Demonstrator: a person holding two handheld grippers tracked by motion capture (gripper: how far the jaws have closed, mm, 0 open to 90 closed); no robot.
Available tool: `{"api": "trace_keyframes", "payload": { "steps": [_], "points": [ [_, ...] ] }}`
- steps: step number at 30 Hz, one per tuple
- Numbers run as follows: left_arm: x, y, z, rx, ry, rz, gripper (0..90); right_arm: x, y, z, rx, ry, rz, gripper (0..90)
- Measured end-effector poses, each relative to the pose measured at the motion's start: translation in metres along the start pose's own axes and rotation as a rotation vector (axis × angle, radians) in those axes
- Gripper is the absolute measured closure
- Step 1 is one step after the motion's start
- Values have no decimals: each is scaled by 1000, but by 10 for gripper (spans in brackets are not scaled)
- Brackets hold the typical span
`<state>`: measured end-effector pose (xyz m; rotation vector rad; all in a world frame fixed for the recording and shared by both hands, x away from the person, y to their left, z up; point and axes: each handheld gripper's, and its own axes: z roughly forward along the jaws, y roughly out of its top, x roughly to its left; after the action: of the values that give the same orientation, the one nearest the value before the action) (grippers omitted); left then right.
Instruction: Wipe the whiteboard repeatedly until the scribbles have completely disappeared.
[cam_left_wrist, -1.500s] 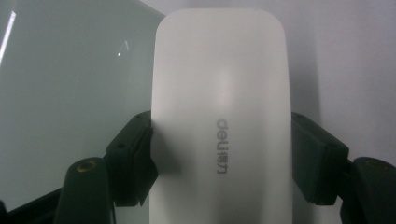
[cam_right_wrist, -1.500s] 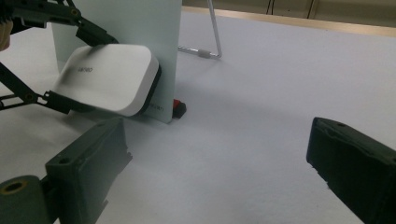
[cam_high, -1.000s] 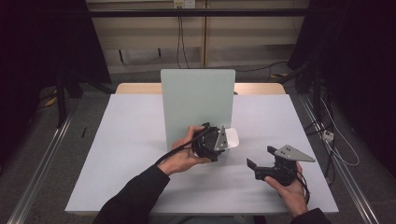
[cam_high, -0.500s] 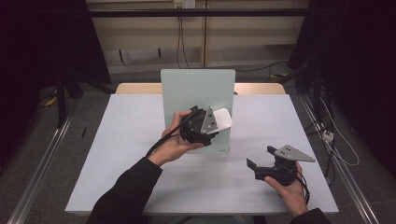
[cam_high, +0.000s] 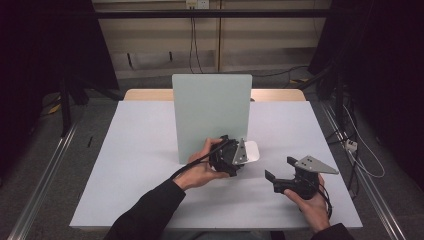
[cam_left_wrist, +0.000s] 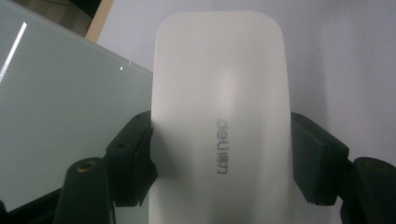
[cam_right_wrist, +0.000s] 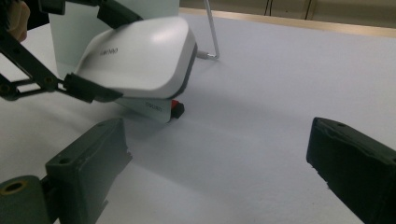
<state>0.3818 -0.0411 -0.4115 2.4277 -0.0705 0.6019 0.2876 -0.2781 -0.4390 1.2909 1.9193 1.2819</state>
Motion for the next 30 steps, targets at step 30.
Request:
{"api": "trace_keyframes", "payload": {
  "steps": [30],
  "points": [
    [14,-27,-45,-129,-85,-231,311,1,0,1,6,3,-1,49]
  ]
}}
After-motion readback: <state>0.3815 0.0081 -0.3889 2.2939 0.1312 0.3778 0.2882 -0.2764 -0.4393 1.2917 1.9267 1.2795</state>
